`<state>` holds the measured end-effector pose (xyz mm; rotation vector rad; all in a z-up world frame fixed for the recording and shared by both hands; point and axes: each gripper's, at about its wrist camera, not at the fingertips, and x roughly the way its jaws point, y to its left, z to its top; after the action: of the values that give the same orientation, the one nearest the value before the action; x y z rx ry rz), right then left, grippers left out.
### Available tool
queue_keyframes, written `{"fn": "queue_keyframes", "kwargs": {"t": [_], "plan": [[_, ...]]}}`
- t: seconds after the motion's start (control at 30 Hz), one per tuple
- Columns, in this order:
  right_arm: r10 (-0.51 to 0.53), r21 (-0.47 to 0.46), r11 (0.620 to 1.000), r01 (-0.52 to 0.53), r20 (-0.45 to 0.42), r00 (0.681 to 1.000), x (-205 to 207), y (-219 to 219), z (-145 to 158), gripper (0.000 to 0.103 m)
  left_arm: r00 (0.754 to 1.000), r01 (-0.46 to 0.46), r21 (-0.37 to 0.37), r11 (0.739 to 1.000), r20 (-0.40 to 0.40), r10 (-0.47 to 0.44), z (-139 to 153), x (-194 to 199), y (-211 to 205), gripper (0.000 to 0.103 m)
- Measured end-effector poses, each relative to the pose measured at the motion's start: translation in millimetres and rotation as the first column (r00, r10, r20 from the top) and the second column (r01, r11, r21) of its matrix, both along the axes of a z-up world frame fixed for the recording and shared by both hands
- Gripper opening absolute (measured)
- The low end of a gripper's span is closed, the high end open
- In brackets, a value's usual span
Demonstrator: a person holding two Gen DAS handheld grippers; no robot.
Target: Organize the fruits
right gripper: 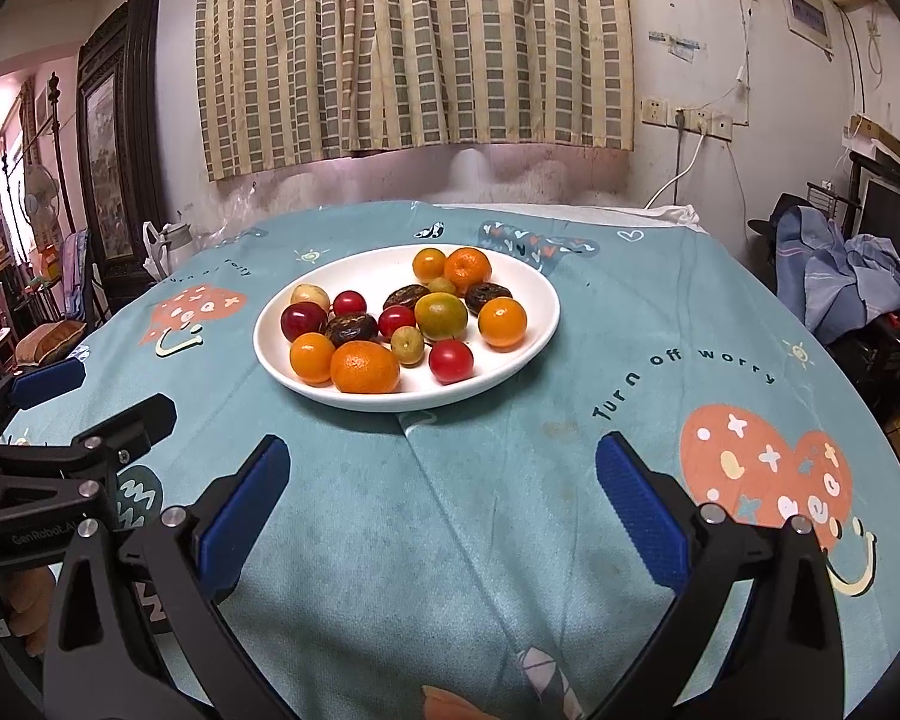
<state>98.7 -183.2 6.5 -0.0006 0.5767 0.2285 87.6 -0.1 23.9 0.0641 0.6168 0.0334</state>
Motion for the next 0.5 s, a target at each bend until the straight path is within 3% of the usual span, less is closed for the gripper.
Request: {"fn": "queue_keyframes", "kwargs": {"t": [0.5], "plan": [[-0.002, 0.002, 1.0, 0.002, -0.023, 1.0, 2.1, -0.7, -1.7, 0.102, 1.0, -0.006, 0.004, 1.0, -0.01, 0.006, -1.8, 1.6, 0.1, 0.101]]}}
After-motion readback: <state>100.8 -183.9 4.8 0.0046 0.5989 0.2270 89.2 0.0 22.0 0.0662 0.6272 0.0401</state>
